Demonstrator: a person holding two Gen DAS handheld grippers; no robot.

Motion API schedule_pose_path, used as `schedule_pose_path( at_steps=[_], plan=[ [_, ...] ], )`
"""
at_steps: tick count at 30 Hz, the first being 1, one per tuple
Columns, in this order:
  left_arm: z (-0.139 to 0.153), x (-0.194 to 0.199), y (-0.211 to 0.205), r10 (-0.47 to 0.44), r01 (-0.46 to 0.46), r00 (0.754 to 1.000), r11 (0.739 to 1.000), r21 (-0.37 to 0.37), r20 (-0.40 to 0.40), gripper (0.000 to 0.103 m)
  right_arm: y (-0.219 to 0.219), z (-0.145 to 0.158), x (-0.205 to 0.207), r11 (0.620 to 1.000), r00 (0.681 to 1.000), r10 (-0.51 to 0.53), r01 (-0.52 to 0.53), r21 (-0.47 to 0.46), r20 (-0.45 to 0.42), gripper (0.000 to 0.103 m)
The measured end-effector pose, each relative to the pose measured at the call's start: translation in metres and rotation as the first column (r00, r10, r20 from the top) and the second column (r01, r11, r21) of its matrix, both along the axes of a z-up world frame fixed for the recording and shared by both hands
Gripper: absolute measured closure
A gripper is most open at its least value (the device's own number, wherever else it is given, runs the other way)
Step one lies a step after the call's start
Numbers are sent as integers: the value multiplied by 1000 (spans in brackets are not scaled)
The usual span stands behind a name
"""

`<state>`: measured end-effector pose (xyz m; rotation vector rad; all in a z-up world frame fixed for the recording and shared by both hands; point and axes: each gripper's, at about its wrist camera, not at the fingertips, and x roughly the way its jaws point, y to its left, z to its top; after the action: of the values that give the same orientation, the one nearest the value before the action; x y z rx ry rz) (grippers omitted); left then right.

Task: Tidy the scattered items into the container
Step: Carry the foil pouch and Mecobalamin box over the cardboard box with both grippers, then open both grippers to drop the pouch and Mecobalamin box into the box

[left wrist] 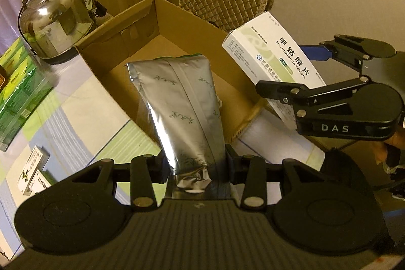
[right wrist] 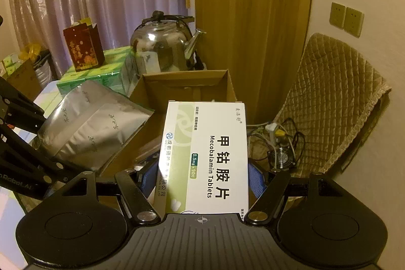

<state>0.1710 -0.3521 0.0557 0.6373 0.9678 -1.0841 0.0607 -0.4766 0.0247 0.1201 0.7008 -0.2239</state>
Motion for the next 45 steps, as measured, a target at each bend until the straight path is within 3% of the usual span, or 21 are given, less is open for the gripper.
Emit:
schedule_pose_path(
  at_steps=[13, 24, 45],
  plan=[
    [-6, 42, -32, 72, -74, 995, 996, -39, -67, 67, -27, -12, 39, 1000, 1000, -6, 6, 0, -21, 35],
    [-32, 79, -62, 208, -219, 963, 975, -49, -169, 67, -41, -33, 59, 1000, 999, 12, -12, 8, -48, 35],
    [-74, 94, -81, 284, -292, 942, 956, -17, -179, 68, -44, -49, 60, 1000, 998, 4, -5, -14, -66, 35]
  ],
)
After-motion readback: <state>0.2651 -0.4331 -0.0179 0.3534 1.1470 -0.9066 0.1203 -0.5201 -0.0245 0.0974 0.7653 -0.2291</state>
